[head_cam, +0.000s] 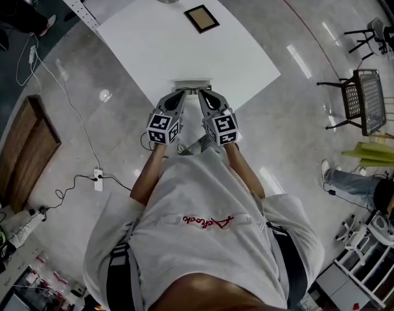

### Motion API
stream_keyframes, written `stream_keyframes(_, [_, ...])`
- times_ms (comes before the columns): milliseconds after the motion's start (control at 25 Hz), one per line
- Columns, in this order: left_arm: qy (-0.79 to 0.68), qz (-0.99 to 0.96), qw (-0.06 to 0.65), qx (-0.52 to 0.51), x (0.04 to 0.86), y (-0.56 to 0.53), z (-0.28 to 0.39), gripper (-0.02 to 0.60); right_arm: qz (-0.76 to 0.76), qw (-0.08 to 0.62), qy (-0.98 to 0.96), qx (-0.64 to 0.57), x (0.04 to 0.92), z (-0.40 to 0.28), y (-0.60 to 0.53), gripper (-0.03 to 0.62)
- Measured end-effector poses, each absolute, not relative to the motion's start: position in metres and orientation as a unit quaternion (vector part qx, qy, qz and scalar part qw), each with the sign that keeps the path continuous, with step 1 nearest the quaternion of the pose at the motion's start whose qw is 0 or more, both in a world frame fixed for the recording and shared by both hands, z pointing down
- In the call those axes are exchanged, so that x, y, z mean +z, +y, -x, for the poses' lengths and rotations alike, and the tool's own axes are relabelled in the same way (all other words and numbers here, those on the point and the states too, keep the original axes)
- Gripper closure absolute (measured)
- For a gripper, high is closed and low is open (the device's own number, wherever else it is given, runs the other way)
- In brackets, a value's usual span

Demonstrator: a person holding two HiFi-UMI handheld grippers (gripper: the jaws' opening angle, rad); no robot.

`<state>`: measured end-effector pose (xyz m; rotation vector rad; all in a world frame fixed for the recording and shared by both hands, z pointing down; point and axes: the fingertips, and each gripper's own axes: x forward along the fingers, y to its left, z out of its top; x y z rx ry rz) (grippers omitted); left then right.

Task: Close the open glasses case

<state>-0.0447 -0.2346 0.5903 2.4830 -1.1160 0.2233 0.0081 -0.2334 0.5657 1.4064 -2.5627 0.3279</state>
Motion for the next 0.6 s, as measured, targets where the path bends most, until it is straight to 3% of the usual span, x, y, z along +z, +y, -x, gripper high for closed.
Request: stream_keyframes(600, [-0.438, -0.864, 0.229, 0.096, 0.607, -0.248, 0.047, 0.557, -0.439, 0.109, -0.879, 0.149, 0.59, -0.009, -0.255, 0.563])
